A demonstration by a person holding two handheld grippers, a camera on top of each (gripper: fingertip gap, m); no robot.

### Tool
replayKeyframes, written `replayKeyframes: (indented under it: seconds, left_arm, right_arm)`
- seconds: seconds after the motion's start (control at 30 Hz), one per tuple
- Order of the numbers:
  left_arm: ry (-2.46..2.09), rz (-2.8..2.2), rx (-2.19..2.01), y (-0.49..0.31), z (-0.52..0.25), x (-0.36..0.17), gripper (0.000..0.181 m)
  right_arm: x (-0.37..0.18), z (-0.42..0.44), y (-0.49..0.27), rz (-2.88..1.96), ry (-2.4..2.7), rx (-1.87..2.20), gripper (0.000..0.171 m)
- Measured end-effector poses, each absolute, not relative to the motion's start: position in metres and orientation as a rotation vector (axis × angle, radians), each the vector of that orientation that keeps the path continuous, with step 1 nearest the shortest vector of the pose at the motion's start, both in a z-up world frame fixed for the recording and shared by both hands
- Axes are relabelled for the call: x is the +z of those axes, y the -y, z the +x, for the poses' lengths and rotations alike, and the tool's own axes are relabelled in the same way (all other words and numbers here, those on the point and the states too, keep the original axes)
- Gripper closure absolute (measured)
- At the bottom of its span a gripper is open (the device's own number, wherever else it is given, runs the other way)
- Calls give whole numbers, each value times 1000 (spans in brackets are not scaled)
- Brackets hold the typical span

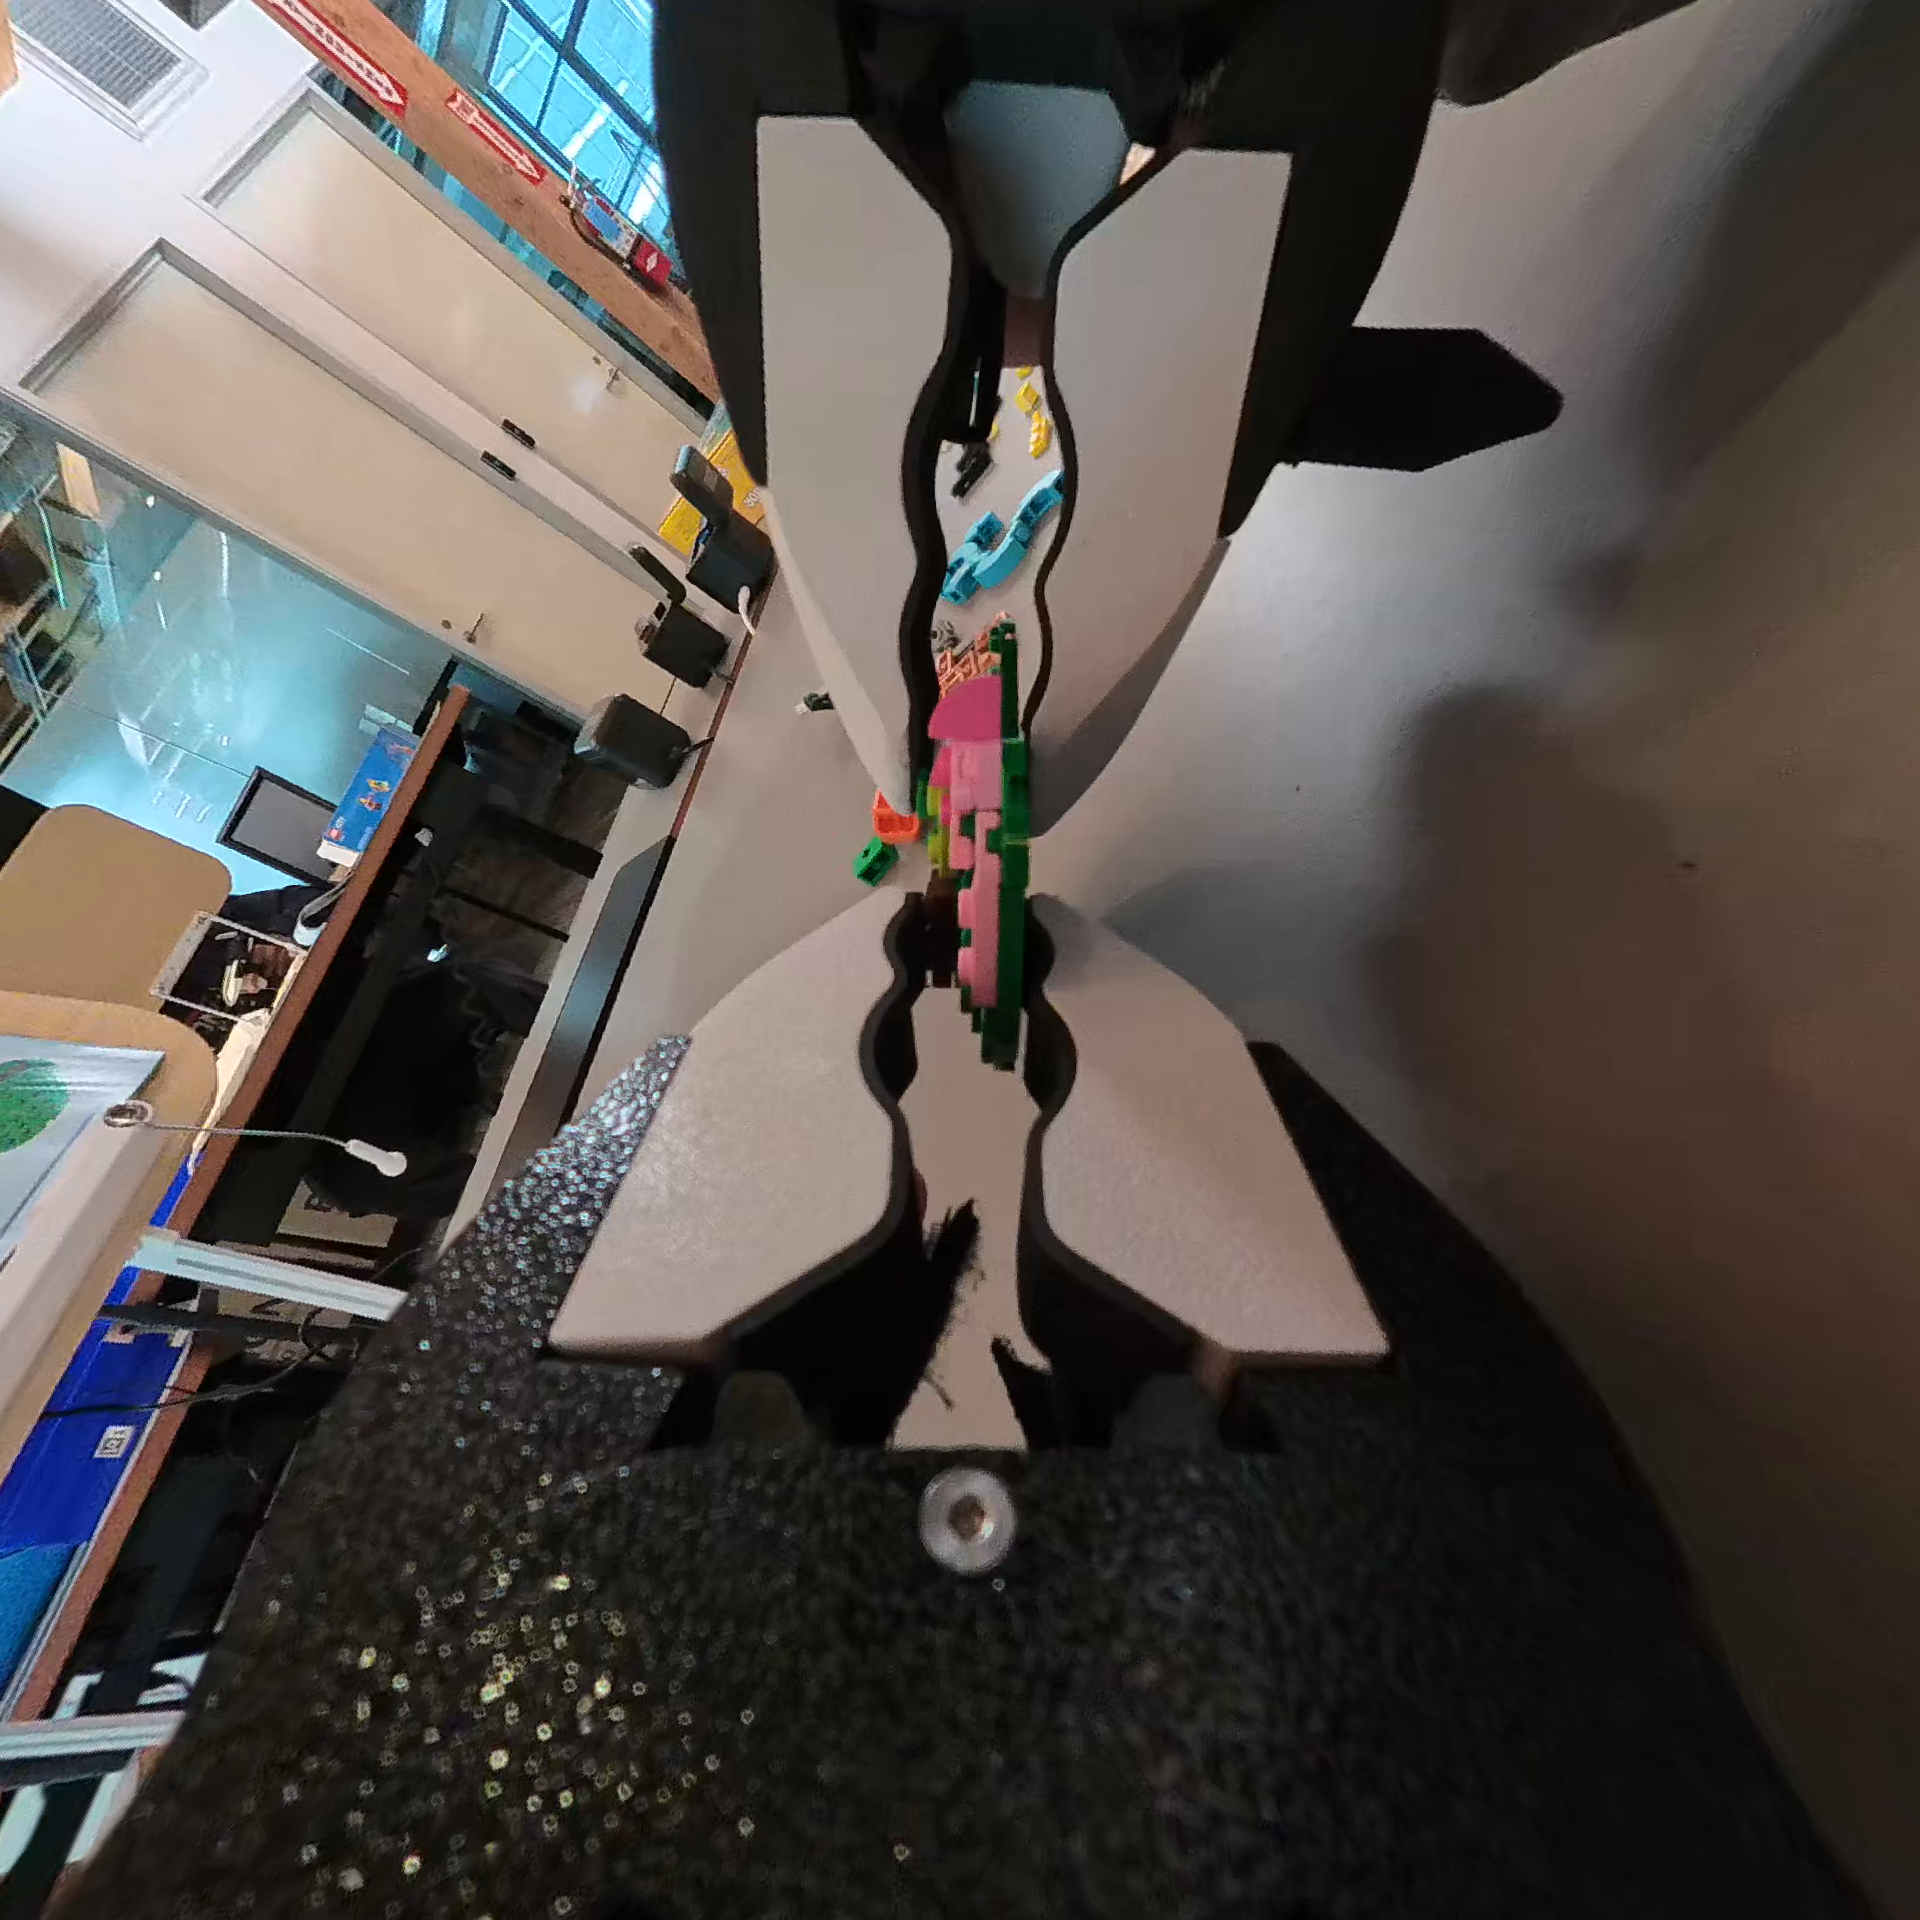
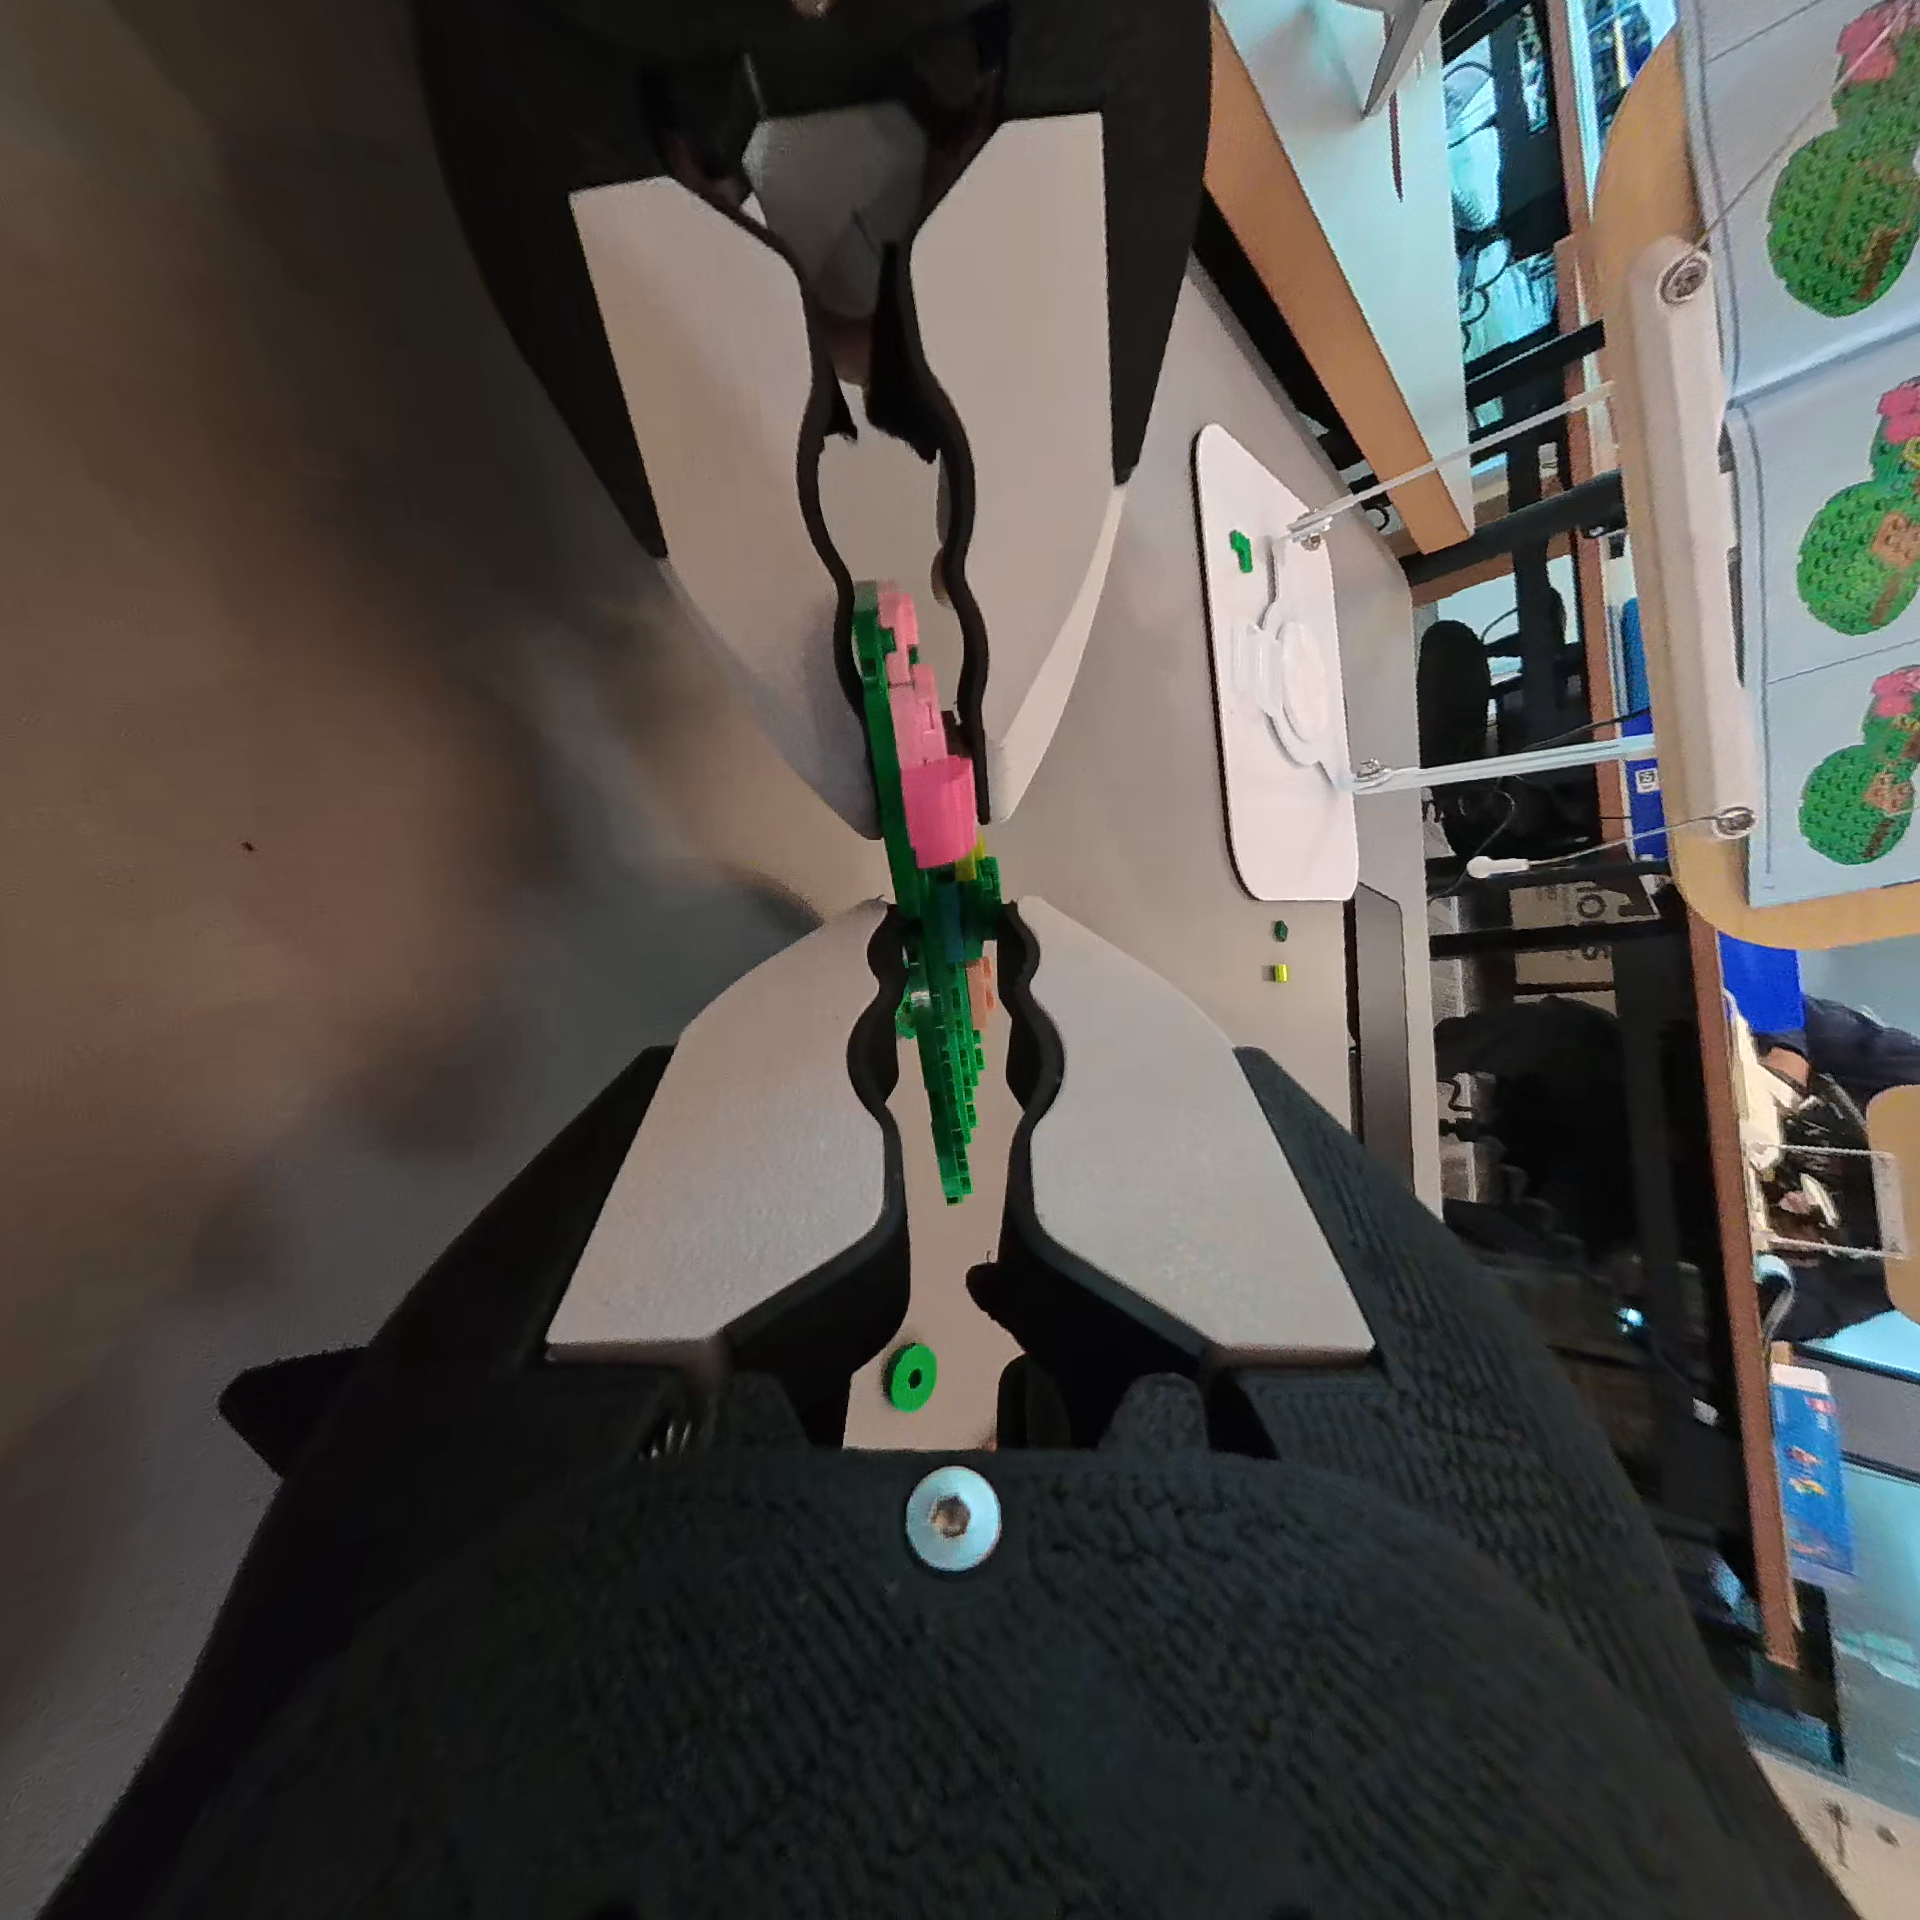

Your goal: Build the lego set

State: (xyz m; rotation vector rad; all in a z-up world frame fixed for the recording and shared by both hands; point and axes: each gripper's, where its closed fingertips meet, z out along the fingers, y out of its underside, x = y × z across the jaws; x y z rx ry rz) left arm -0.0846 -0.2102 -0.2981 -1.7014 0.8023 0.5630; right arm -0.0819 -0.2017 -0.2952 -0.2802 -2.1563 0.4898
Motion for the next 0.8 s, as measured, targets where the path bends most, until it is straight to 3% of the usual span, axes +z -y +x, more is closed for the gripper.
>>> replayKeyframes:
  seconds: [0.43, 0.8]
  left_arm:
    - [-945, -1689, 738, 208, -83, -310, 165]
    - [-924, -1648, 719, 210, -83, -300, 165]
  right_arm:
    - [-308, -80, 199, -80, 2161, 267, 156]
    - [-300, -87, 203, -84, 2061, 321, 147]
